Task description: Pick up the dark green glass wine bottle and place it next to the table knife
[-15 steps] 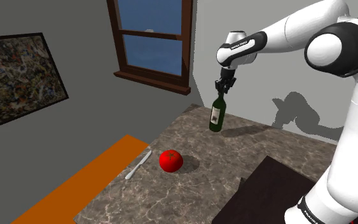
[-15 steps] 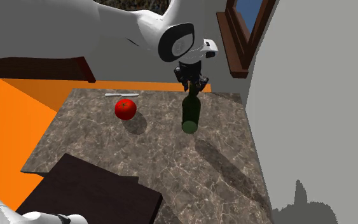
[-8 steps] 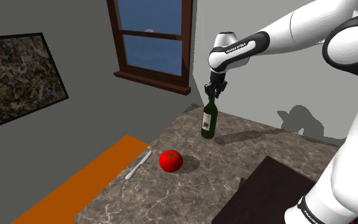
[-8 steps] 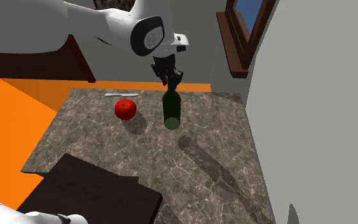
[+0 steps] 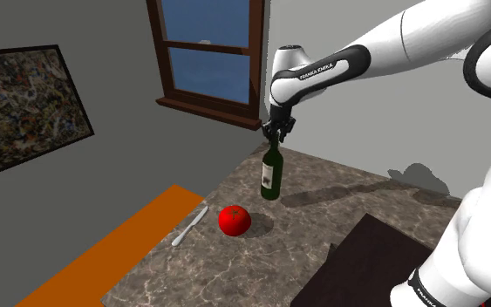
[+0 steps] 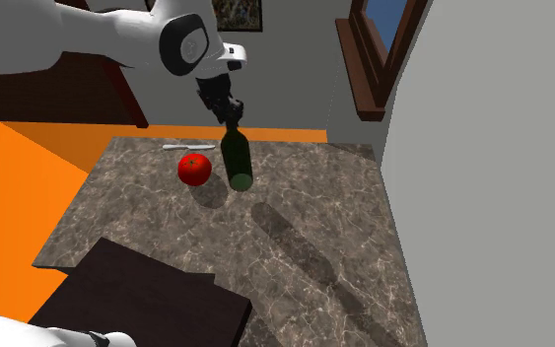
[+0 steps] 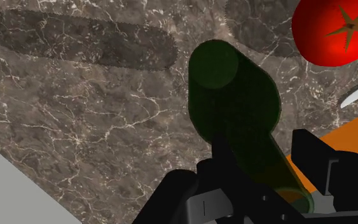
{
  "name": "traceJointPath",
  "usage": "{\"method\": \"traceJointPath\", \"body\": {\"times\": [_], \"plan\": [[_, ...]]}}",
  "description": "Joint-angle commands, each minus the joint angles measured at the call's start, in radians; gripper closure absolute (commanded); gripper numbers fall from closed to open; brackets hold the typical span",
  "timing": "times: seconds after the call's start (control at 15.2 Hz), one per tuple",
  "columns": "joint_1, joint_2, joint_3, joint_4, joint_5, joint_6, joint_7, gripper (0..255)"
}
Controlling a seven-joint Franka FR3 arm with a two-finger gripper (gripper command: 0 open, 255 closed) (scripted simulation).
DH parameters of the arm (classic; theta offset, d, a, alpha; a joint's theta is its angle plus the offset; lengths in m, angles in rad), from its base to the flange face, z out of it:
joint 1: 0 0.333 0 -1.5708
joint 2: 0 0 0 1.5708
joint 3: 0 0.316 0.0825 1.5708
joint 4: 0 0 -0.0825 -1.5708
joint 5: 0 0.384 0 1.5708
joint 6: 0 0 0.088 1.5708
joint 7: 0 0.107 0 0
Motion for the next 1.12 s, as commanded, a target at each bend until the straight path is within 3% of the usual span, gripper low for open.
{"method": "traceJointPath", "body": {"times": [0.0, 0.53, 1.06], "plan": [[0.025, -0.011, 0.018, -0.014, -0.01, 0.001, 0.05, 255], [0.128, 0.009, 0.098, 0.017, -0.035, -0.023, 0.245, 255], [0.229, 0.084, 0.171, 0.123, -0.055, -0.068, 0.425, 255]]}}
